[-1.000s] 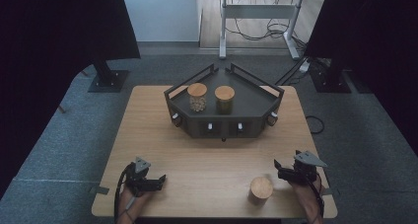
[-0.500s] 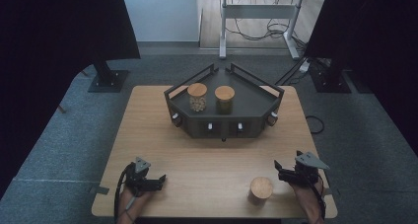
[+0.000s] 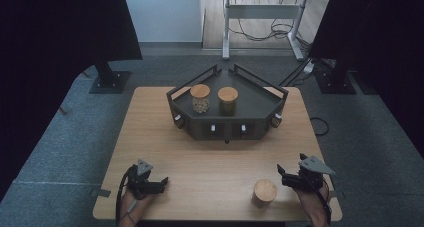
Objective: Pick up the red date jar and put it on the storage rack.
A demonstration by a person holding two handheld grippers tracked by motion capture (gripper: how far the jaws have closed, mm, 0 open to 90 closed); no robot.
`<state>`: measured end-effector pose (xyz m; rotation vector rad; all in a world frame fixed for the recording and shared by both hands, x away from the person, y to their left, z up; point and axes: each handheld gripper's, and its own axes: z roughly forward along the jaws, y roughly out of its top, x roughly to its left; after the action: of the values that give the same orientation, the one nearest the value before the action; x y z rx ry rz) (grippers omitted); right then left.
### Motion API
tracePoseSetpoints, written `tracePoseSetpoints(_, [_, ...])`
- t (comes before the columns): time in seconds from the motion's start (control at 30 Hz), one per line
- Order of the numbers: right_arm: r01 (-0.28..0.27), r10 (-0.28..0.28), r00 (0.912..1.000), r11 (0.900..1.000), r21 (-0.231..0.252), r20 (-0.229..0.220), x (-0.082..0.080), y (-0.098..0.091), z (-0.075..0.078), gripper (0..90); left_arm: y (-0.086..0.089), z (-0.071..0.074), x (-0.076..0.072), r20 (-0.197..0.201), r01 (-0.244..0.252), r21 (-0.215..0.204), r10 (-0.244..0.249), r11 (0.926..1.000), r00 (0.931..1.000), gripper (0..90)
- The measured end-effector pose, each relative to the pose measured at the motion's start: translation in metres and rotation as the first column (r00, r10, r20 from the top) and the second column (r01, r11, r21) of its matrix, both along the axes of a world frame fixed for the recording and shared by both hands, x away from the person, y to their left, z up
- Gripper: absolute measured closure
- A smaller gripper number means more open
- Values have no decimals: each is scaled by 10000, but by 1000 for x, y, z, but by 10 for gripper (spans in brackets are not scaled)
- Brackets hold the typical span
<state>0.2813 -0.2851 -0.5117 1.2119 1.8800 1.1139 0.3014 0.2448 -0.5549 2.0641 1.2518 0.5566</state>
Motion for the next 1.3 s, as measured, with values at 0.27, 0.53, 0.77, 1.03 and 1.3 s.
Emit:
tracePoseSetpoints(0.27, [-134, 134, 9998, 9999, 15, 134, -7, 3, 6, 68, 0, 0, 0, 0, 3, 3, -3, 10000, 10000, 31])
tracePoseSetpoints(0.53, [-404, 403, 9986, 9992, 40, 329, -16, 10, 16, 68, 0, 0, 0, -1, 6, 2, -6, 10000, 10000, 31])
tracePoseSetpoints(0.77, [-586, 584, 9977, 9983, 51, 336, -23, 17, 18, 69, 0, 0, 0, -1, 7, 1, -7, 10000, 10000, 31])
tracePoseSetpoints(1.03, [-746, 742, 9966, 9972, 93, 369, -31, 22, 17, 70, 0, 0, 0, -2, 15, 0, -15, 10000, 10000, 30])
tracePoseSetpoints(1.3, [-856, 847, 9953, 9962, 175, 466, -38, 26, 18, 69, 0, 0, 0, -1, 16, 3, -16, 10000, 10000, 30])
